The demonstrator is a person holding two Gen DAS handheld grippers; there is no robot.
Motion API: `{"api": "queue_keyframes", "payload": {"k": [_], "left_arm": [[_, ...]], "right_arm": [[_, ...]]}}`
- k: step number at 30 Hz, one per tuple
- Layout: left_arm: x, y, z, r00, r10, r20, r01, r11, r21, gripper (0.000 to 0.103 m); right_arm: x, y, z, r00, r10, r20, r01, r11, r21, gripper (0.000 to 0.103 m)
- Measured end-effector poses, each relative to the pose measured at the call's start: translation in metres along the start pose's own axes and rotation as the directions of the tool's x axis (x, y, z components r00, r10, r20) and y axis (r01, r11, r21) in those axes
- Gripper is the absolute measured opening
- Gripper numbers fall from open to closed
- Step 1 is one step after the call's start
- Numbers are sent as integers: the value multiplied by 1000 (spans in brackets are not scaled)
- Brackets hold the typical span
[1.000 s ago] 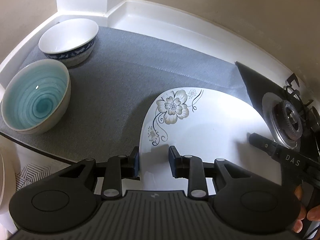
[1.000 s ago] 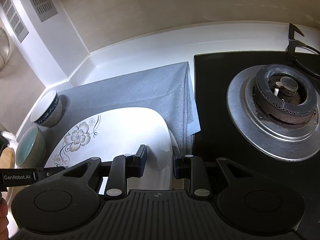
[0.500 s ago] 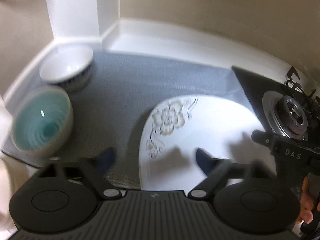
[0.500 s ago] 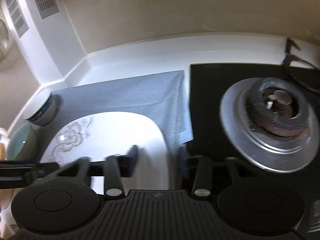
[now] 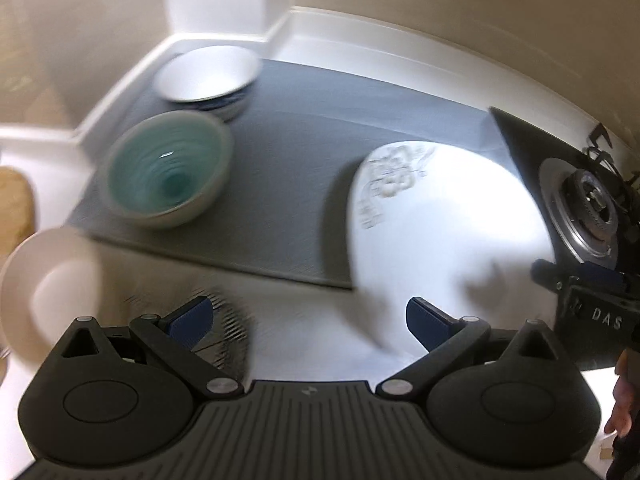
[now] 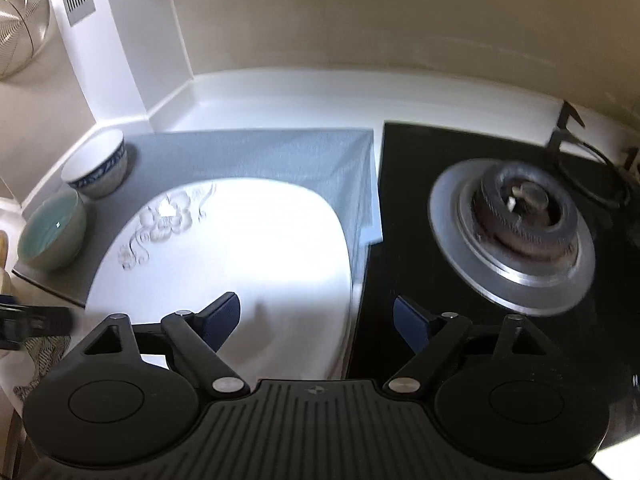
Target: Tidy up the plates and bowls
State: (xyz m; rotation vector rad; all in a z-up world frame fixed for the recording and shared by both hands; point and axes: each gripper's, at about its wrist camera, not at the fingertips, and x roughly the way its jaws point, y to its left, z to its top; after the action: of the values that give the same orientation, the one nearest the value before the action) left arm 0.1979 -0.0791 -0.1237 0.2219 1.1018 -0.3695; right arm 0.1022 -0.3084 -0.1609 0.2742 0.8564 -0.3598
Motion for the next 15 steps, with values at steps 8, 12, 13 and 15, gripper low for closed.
{"api": "queue_keyframes", "payload": {"k": [8, 12, 13, 15], "left_arm": [[-37, 38, -23, 1000, 15, 22, -13, 997, -73, 103], [-51, 38, -18, 998, 10, 54, -6, 997, -72, 103], [-53, 38, -17, 998, 7, 64, -2, 998, -68, 103], [-59, 35, -15, 997, -2, 78, 7, 999, -54, 103]], "right_arm": [[9, 1, -10, 999, -22, 44, 19, 998, 62, 81], [10, 8, -12, 999, -28, 31, 26, 999, 47, 79], [9, 11, -12, 999, -31, 26, 29, 999, 44, 79], [1, 17, -10, 999, -35, 33, 34, 999, 37, 79]]}}
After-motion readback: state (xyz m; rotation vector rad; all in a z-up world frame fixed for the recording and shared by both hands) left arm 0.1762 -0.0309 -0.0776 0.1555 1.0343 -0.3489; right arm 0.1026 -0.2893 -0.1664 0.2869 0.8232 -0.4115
